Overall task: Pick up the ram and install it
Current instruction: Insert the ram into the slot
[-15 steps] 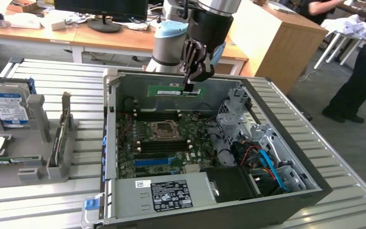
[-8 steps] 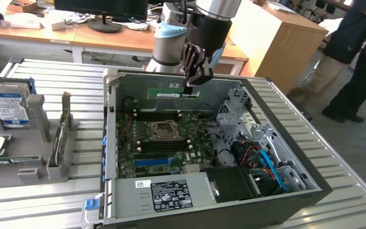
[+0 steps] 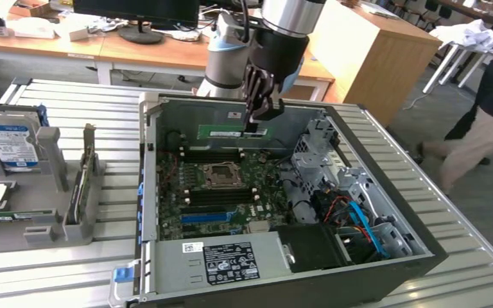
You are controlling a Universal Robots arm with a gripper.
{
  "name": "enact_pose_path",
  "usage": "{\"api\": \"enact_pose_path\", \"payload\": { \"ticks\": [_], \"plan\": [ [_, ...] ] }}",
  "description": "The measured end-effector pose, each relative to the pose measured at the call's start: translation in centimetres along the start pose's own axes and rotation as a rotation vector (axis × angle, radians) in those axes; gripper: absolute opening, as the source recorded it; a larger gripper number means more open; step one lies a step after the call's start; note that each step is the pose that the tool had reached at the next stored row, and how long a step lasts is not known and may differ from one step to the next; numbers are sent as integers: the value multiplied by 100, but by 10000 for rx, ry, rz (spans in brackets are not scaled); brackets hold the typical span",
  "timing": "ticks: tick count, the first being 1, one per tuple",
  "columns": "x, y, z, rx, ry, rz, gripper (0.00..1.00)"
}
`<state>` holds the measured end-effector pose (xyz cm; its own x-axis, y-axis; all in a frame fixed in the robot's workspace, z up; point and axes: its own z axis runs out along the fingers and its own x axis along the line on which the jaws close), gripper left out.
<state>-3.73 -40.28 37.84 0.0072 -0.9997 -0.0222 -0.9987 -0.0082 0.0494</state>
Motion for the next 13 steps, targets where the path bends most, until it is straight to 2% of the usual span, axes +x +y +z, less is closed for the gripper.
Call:
{"api": "enact_pose_path", "payload": {
  "ticks": [13],
  "plan": [
    [4, -10, 198, 0, 0, 0, 12]
  ]
}}
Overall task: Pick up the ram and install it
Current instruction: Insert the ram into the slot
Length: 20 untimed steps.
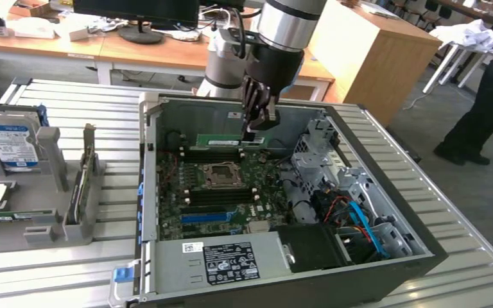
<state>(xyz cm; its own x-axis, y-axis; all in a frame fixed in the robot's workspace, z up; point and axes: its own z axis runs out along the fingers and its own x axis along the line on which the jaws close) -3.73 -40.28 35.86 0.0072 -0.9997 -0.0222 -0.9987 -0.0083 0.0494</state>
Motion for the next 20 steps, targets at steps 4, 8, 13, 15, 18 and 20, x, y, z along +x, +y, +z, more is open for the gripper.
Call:
{"api": "enact_pose_path", "payload": {
  "ticks": [4, 8, 13, 15, 18, 20],
  "plan": [
    [1, -3, 56, 0, -1, 0, 12],
    [2, -5, 113, 0, 0, 0, 12],
    [4, -9, 187, 0, -2, 0, 12],
    [5, -11, 212, 0, 0, 0, 12],
    [5, -11, 223, 0, 1, 0, 12],
    [5, -11, 223, 0, 1, 1, 12]
  ]
}}
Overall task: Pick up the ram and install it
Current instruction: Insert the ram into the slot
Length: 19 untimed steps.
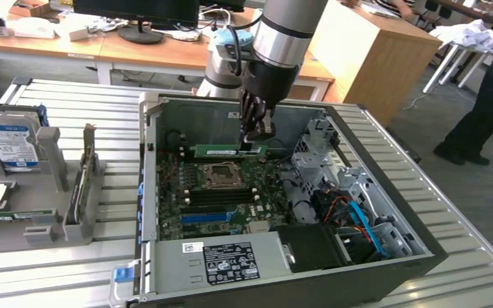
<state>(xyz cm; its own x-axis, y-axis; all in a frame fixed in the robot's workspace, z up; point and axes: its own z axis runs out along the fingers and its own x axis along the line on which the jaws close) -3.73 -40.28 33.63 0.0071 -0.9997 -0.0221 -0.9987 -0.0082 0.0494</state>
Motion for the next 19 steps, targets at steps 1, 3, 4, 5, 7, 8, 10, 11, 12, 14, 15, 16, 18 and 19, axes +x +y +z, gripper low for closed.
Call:
{"api": "enact_pose_path", "payload": {
  "ticks": [1, 3, 4, 5, 7, 8, 10, 11, 12, 14, 15, 16, 18, 19],
  "plan": [
    [1, -1, 1, 1, -3, 2, 12],
    [5, -7, 1, 1, -3, 0, 12],
    [7, -11, 0, 1, -1, 0, 12],
    [10, -14, -1, 0, -1, 0, 12],
    [19, -27, -1, 0, -1, 0, 12],
    [25, -34, -2, 0, -1, -1, 12],
    [28, -39, -2, 1, -2, -2, 12],
    [28, -39, -2, 1, -2, -1, 12],
    [29, -39, -2, 1, -2, -1, 12],
    [29, -39, -2, 1, -2, 0, 12],
    [30, -38, -2, 0, -1, 0, 12],
    [36, -38, -3, 0, 0, 0, 12],
    [51, -39, -2, 1, -2, -2, 12],
    [61, -38, -3, 0, -1, -1, 12]
  ]
}}
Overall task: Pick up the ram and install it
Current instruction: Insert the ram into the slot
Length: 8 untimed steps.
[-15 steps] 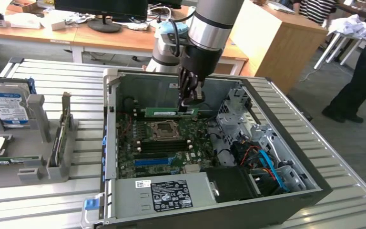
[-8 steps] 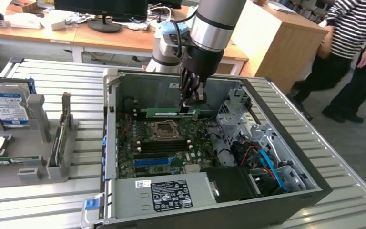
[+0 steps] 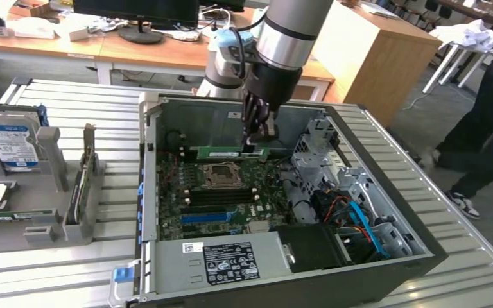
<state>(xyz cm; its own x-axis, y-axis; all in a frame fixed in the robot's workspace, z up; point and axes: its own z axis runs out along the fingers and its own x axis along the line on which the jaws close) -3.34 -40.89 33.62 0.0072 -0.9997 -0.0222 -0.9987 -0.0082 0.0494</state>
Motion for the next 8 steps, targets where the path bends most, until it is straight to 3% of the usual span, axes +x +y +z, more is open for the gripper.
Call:
{"api": "enact_pose_path", "payload": {
  "ticks": [8],
  "plan": [
    [27, -7, -1, 0, 0, -2, 12]
  ]
}}
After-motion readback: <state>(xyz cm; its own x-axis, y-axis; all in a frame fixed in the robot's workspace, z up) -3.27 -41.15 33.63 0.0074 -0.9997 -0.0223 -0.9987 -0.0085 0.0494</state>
